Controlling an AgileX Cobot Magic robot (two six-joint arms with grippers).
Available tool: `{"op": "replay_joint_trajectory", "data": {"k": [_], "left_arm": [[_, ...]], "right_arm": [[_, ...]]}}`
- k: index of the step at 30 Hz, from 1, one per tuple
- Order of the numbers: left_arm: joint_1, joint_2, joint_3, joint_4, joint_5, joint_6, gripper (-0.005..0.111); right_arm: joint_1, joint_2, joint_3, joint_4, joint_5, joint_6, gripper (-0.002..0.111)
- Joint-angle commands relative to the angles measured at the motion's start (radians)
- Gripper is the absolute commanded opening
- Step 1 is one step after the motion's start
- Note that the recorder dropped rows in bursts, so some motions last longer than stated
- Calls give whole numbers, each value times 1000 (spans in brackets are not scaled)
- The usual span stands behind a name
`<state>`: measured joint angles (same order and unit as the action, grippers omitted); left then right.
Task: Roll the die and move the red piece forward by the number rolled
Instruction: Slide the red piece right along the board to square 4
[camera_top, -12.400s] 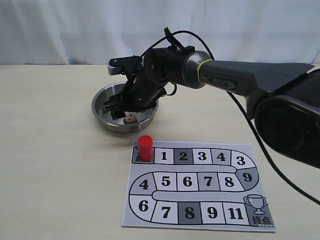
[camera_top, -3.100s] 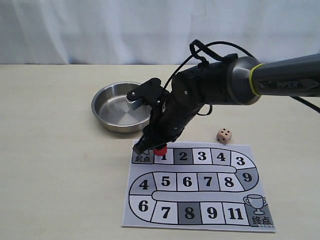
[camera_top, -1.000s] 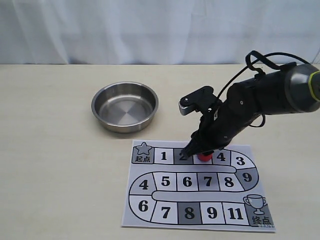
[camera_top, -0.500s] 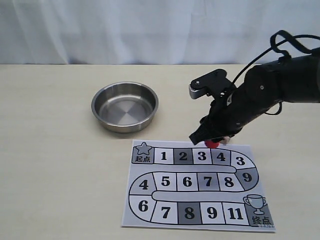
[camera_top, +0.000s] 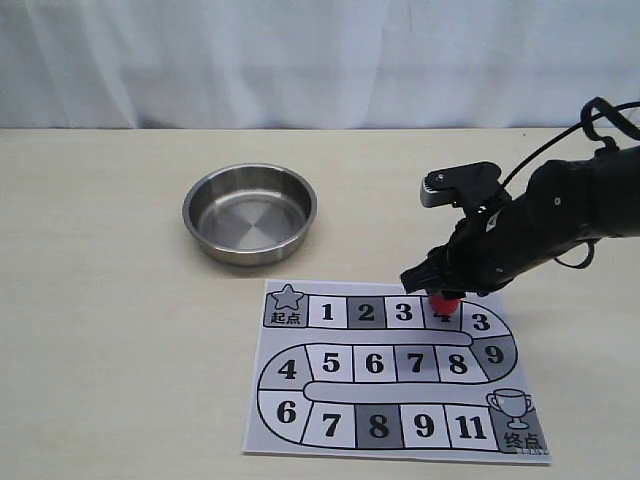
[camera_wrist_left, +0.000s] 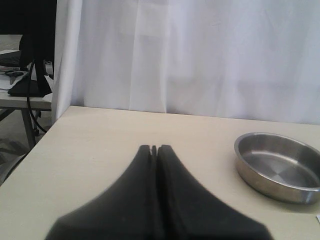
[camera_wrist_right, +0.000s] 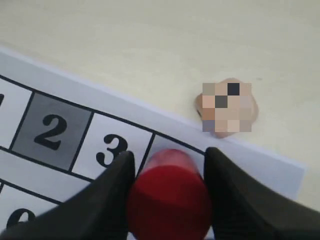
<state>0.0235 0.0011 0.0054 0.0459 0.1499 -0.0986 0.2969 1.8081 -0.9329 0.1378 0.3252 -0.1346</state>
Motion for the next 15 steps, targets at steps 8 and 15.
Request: {"op": "replay_joint_trajectory", "data": {"k": [8, 15], "left_arm": [[0, -1, -5, -2, -6, -2, 0], [0, -1, -5, -2, -6, -2, 0]], "right_arm": [[-6, 61, 4, 27, -47, -53, 6], [-6, 61, 4, 29, -35, -53, 36]]}}
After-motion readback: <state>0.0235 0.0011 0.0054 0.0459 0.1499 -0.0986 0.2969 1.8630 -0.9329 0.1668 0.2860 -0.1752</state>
